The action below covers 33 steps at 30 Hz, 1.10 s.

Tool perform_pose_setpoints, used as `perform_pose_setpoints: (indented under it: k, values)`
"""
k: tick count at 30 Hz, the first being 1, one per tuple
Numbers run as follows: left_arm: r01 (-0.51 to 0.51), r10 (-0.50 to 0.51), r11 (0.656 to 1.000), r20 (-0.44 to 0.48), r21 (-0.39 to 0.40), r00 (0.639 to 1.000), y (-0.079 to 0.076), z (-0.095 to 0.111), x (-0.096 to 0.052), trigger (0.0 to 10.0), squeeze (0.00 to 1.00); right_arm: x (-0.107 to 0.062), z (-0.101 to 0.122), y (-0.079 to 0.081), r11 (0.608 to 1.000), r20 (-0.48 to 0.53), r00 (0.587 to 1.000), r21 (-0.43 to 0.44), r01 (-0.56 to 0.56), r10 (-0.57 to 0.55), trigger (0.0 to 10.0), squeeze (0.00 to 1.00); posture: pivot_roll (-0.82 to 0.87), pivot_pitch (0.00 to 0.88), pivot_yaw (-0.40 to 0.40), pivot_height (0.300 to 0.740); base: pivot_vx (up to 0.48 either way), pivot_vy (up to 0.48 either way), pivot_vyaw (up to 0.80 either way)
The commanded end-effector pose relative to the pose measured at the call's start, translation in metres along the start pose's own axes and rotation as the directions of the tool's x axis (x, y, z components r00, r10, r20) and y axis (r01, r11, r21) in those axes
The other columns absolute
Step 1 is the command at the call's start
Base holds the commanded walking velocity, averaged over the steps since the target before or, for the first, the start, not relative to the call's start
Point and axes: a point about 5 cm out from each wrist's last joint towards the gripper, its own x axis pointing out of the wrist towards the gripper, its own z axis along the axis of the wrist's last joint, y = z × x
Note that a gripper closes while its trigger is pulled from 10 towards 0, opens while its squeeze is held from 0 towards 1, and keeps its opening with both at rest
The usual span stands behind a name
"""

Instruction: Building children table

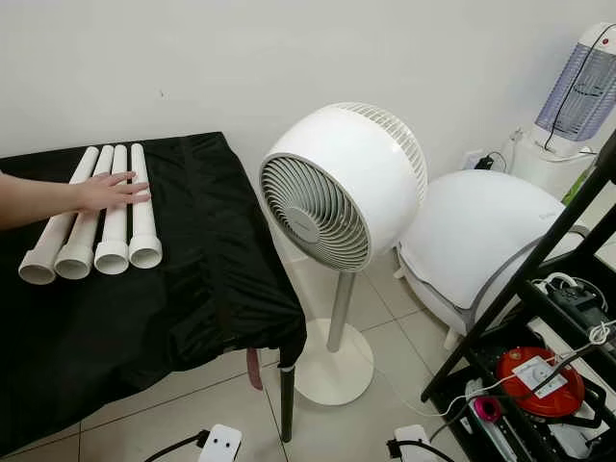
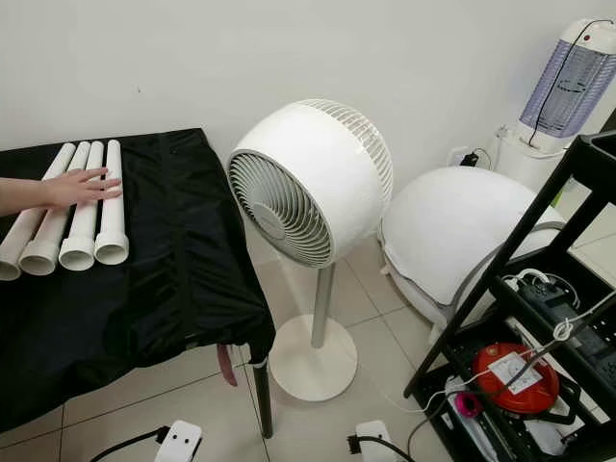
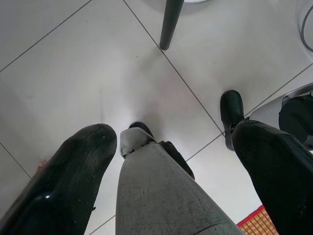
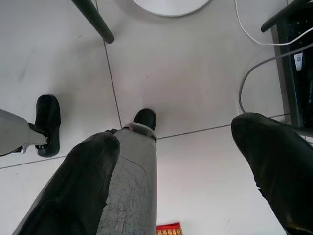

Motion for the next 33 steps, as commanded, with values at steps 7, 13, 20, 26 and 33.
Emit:
perform_pose_setpoints:
  k: [7, 13, 20, 26, 33]
  values:
    - [-0.027, 0.027, 1.000, -0.006, 0.002, 1.000, 0.0027, -0.0027, -0.0008, 10.0, 0.00, -0.0007, -0.0043, 0.0037, 1.000, -0.011, 1.000, 0.002, -0.005, 0.005, 10.0, 0.00, 0.01, 0.000, 0.001, 0.740, 0.000, 0.000, 0.00]
    - [-0.026, 0.026, 1.000, -0.004, 0.002, 1.000, 0.0019, -0.0026, -0.0008, 10.0, 0.00, -0.0007, -0.0046, 0.0048, 1.000, -0.012, 1.000, -0.012, -0.010, 0.010, 10.0, 0.00, 0.01, 0.000, -0.003, 0.740, 0.000, 0.000, 0.00]
    - [-0.025, 0.025, 1.000, -0.006, 0.011, 1.000, 0.0014, -0.0033, -0.0008, 10.0, 0.00, -0.0008, -0.0046, 0.0047, 0.999, -0.012, 1.000, -0.028, -0.017, 0.017, 10.0, 0.00, 0.02, 0.000, -0.009, 0.740, 0.000, 0.000, 0.00]
    - [-0.025, 0.025, 0.999, -0.008, 0.024, 1.000, 0.0014, -0.0037, -0.0009, 10.0, 0.00, -0.0005, -0.0027, 0.0027, 0.999, -0.008, 1.000, -0.037, -0.020, 0.019, 10.0, 0.00, 0.02, 0.000, -0.010, 0.740, 0.000, 0.000, 0.00]
    - [-0.019, 0.019, 0.999, -0.010, 0.031, 1.000, 0.0016, -0.0037, -0.0010, 10.0, 0.00, -0.0002, -0.0009, 0.0019, 0.999, -0.002, 1.000, -0.044, -0.018, 0.018, 10.0, 0.00, 0.02, 0.000, -0.007, 0.740, 0.000, 0.000, 0.00]
